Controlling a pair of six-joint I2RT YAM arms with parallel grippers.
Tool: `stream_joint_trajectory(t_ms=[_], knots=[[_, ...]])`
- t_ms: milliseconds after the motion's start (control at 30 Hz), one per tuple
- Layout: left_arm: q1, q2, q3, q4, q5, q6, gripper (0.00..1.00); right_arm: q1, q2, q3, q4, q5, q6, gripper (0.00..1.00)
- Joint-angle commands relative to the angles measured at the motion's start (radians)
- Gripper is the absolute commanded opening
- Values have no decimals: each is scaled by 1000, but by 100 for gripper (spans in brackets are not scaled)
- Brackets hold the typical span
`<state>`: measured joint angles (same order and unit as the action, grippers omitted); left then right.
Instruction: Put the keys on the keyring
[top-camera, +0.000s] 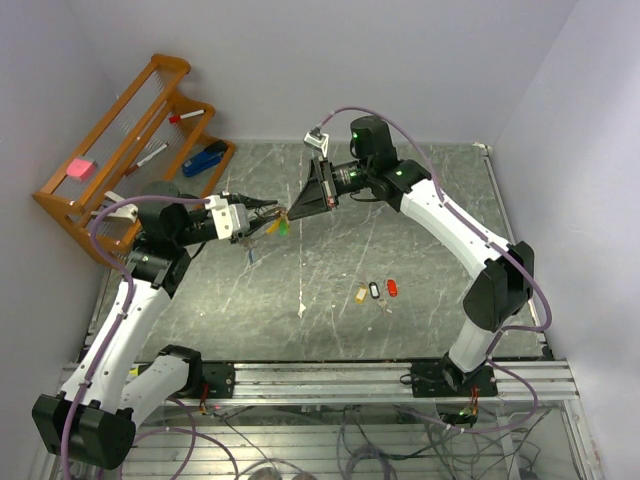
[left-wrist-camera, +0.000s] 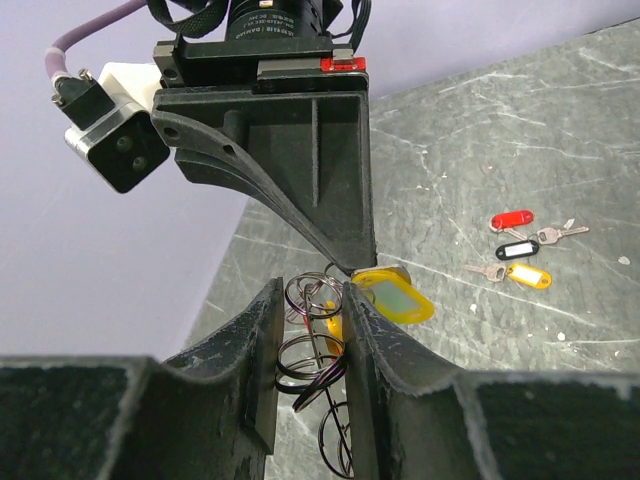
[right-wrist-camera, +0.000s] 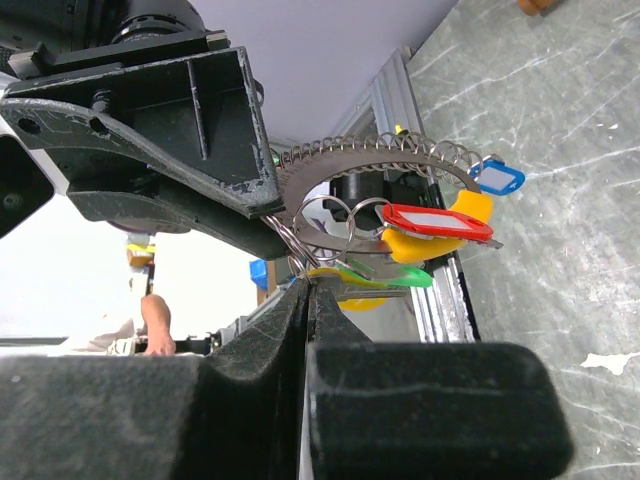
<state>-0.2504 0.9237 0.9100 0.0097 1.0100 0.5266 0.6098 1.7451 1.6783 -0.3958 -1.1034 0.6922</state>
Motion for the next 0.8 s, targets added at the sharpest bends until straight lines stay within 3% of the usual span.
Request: stream_joint_trajectory(t_ms=[0, 767], knots=[[-3, -22, -5, 108, -17, -5, 7, -5, -35, -22, 38, -22, 31, 0], [-3, -28, -39, 214, -46, -62, 7, -3, -72, -180, 298, -48, 240, 0]])
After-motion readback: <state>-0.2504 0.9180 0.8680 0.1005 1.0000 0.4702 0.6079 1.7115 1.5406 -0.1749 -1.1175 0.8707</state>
